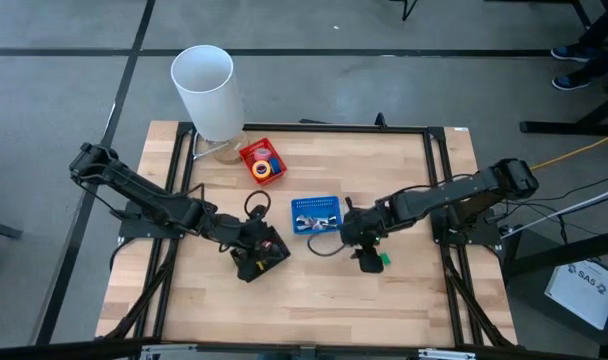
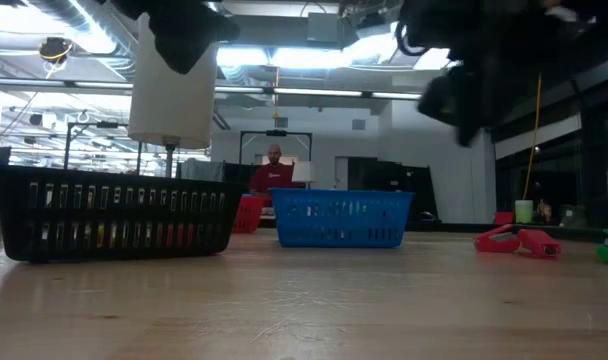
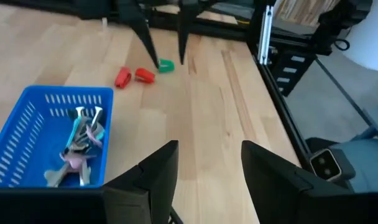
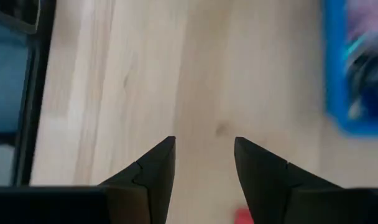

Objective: Pick and place Stapler, Stapler remover, tape
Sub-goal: Put the green stapler into the black basket

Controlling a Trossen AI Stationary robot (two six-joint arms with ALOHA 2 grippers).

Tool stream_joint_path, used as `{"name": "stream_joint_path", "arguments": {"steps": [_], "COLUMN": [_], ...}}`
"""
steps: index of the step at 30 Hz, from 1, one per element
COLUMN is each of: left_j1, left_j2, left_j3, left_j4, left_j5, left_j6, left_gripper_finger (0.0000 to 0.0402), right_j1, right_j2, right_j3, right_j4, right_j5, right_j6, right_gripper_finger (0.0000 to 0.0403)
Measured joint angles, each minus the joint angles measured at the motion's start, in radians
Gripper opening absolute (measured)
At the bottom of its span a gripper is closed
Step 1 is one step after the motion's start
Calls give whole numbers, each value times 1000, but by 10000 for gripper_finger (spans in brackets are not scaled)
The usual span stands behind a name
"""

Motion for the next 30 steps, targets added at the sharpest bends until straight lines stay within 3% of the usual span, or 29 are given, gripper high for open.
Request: {"name": "stream_joint_path", "arguments": {"steps": [8, 17, 24, 30], "left_j1": [0, 0, 1, 1], "left_j2": [79, 169, 175, 175], "left_j3": [0, 1, 1, 1], "left_j4": [138, 248, 257, 257], "left_j5": [-7, -6, -13, -14], "left_j6": [49, 98, 117, 123], "left_gripper_finger": [174, 175, 172, 172], "right_j1": [90, 200, 272, 328], "right_j2": [0, 0, 0, 7], "right_j3": [-38, -41, -41, -41], "right_j4": [-135, -294, -306, -380], "right_j5": [17, 157, 250, 316], "right_j6": [240, 595, 940, 1142], "right_gripper_finger": [166, 166, 166, 166]}}
